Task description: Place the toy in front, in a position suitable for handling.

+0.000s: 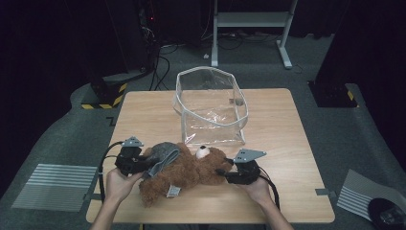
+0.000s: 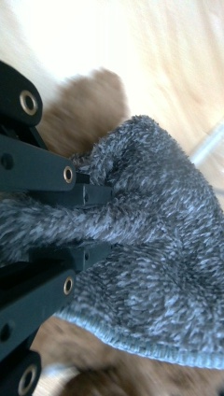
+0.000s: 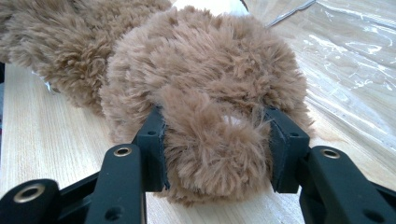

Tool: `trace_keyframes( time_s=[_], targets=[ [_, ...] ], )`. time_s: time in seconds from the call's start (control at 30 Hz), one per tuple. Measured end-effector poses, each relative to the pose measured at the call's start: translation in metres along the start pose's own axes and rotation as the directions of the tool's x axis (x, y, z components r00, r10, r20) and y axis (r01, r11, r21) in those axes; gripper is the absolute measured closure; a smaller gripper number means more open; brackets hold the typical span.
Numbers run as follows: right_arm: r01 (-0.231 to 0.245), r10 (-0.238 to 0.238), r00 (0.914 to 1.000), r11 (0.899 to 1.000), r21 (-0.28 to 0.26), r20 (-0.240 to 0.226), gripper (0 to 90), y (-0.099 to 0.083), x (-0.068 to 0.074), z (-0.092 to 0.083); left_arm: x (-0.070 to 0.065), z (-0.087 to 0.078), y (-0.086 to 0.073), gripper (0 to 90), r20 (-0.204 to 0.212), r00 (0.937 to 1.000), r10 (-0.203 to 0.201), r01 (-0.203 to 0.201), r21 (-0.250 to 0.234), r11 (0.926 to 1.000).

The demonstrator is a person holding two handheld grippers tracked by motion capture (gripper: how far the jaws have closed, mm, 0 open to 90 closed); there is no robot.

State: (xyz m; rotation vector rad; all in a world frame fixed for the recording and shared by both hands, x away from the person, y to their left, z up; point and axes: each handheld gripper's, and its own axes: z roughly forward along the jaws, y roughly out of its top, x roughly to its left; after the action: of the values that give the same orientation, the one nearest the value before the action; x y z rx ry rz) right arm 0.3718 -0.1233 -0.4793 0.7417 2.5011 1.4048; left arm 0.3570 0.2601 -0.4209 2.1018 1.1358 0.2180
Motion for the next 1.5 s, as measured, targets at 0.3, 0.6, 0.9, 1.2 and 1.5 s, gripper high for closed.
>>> trace_keyframes(
  time_s=[0.3,0.6,0.9,1.2,1.5],
  targets=[
    [0.025,-0.025,0.9997,1.000,0.000,0.009,52.0,-0.002,0.003,-0.001,0.029,0.019,-0.023,77.5,-0.039,0.9953,-0.089,0.089,-0.005,0.9960],
    [0.037,-0.037,0.9992,0.999,0.013,0.015,52.5,-0.001,0.004,-0.002,0.043,0.002,-0.042,77.5,-0.128,0.9804,-0.150,0.144,-0.061,0.9877],
    [0.044,-0.044,0.9989,0.999,0.016,0.018,52.4,-0.002,0.005,-0.002,0.051,-0.002,-0.044,77.3,-0.059,0.9755,-0.212,0.200,-0.168,0.9654],
    [0.052,-0.052,0.9985,0.999,0.006,0.017,52.6,-0.003,0.007,-0.003,0.037,0.024,-0.016,77.1,-0.118,0.9872,-0.108,0.106,-0.023,0.9941],
    [0.082,-0.082,0.9965,0.997,-0.009,-0.015,53.5,-0.004,0.010,-0.001,0.046,0.004,-0.016,77.0,-0.062,0.9867,-0.150,0.146,-0.064,0.9872]
  ],
)
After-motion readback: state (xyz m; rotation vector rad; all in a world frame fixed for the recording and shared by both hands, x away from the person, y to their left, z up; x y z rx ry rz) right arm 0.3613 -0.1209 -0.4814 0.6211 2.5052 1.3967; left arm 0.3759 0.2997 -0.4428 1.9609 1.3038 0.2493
